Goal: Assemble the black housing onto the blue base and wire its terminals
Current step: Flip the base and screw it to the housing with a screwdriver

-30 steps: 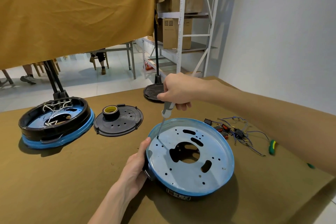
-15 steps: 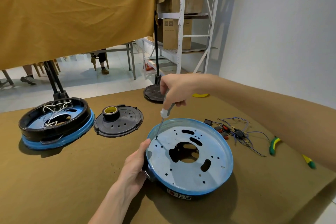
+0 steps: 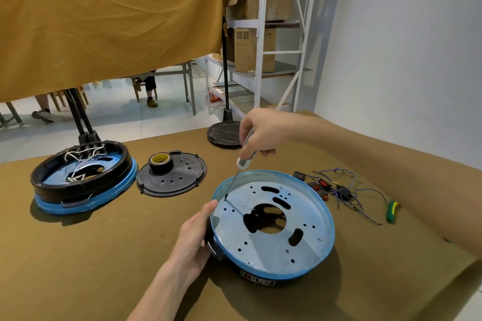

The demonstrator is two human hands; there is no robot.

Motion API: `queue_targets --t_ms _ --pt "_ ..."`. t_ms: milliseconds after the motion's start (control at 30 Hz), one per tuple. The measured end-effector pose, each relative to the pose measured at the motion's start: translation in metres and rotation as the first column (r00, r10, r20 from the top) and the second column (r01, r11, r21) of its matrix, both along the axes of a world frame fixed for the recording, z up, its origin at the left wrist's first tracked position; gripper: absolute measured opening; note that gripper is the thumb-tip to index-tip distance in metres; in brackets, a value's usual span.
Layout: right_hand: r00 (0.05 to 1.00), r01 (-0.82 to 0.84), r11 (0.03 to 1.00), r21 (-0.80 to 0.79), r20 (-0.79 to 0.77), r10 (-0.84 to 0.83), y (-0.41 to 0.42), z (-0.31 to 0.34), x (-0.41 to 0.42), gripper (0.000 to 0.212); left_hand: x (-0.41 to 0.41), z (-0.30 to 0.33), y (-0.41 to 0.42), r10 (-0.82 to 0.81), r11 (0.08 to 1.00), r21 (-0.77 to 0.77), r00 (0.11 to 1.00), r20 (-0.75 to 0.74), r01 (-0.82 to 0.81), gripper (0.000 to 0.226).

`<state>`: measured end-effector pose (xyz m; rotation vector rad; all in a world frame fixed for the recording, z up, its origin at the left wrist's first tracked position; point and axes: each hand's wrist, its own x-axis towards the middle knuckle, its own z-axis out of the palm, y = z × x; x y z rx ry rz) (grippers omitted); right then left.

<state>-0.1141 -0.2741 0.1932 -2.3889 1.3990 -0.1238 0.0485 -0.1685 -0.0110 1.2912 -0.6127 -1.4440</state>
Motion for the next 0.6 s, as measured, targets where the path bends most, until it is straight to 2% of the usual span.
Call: queue_targets --t_ms 100,167,267,333,433,567,600 --pt "0.964 0.08 0.997 -0.007 0.253 -0.076 0.011 -0.011 -0.034 0.022 -0.004 0.003 0.0 0.022 1.0 -0.012 0.999 0.033 -0.022 0.037" --pt "0.882 0.15 0.988 0.023 0.45 -0.144 0.02 -0.027 -0.059 0.021 -0.005 0.004 -0.001 0.006 1.0 -0.016 0.998 0.059 -0.005 0.037" --pt "0.689 0.266 0.954 0.137 0.666 -0.288 0.031 -0.061 -0.091 0.02 -0.003 0.008 -0.002 -0.062 0.998 0.017 0.994 0.085 0.06 0.033" --pt "0.5 0.329 0.898 0.292 0.753 -0.428 0.036 -0.085 -0.107 0.016 -0.002 0.015 0.0 -0.075 0.997 0.041 0.989 0.124 0.07 0.032" --pt "0.196 0.315 0.79 0.525 0.779 -0.596 0.043 -0.116 -0.123 0.008 -0.007 0.031 0.002 0.002 0.999 -0.032 0.974 0.225 0.005 0.028" --pt "-0.072 0.101 0.698 0.709 0.705 -0.706 0.046 -0.135 -0.13 0.011 -0.012 0.062 -0.005 0.189 0.953 -0.29 0.926 0.328 -0.092 0.023" --pt "-0.106 0.041 0.694 0.719 0.694 -0.712 0.046 -0.135 -0.13 0.015 -0.011 0.071 -0.006 0.232 0.931 -0.349 0.907 0.352 -0.103 0.031"
